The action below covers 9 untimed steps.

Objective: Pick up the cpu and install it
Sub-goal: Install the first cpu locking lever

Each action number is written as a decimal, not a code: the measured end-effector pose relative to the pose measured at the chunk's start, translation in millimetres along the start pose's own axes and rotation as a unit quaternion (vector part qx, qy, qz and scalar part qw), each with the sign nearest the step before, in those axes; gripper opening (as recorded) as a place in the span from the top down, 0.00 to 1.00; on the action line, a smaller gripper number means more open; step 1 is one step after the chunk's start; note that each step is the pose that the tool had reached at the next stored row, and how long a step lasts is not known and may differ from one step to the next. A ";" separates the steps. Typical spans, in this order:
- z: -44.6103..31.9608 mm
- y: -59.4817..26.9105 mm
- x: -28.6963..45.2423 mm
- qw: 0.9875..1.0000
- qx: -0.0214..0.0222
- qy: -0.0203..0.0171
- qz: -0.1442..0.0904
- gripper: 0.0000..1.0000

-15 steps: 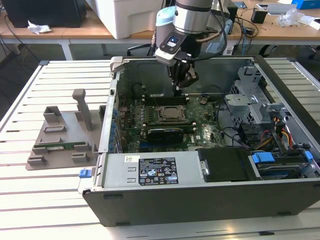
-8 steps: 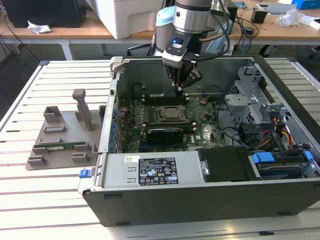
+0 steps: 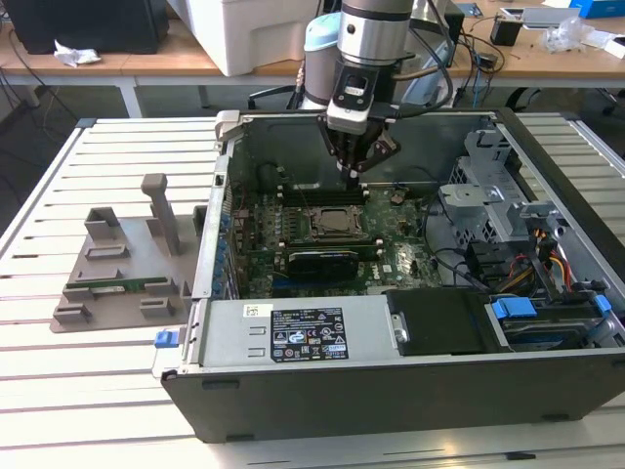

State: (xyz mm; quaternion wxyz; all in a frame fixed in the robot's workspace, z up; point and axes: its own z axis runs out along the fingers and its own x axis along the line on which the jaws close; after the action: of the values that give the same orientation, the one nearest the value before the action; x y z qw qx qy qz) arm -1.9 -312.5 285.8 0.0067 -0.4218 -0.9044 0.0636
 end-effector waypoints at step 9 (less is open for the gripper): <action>0.0 0.0 0.0 0.998 -0.003 -0.008 -0.062 0.89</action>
State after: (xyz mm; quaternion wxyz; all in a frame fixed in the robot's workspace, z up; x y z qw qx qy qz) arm -1.9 -312.5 285.8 0.0027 -0.3645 -0.9290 0.0640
